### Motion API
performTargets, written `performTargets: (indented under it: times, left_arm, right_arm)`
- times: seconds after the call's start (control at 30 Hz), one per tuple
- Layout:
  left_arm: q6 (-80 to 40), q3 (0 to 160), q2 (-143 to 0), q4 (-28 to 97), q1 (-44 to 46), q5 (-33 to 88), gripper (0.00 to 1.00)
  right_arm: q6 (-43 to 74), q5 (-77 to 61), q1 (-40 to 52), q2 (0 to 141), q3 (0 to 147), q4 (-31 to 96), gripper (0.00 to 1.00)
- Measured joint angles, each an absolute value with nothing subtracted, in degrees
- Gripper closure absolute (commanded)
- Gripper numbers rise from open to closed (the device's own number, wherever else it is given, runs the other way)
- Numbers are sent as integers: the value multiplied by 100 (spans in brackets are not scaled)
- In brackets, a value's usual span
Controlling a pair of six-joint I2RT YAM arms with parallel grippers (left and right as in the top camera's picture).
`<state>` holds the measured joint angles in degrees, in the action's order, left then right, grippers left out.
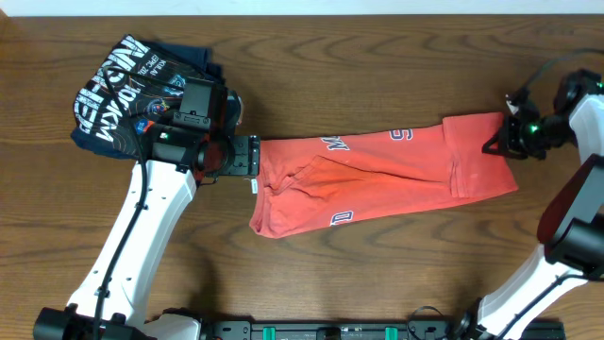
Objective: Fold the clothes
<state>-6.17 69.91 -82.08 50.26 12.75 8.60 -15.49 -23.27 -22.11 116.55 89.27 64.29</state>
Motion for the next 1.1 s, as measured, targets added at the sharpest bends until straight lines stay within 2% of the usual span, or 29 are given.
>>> performTargets:
  times: [0.57, 0.87, 1.1]
  left_arm:
    - [-617, 6991, -8208, 5009, 1275, 860, 20]
    - [-617, 6991, -8208, 5009, 1275, 860, 20]
    - [-617, 6991, -8208, 5009, 1275, 862, 20]
  right_arm:
    - [-276, -329, 884, 11561, 8932, 6685, 99]
    - [78, -12, 1767, 11561, 8932, 6781, 99]
    - [397, 99, 2064, 11561, 8932, 6598, 98]
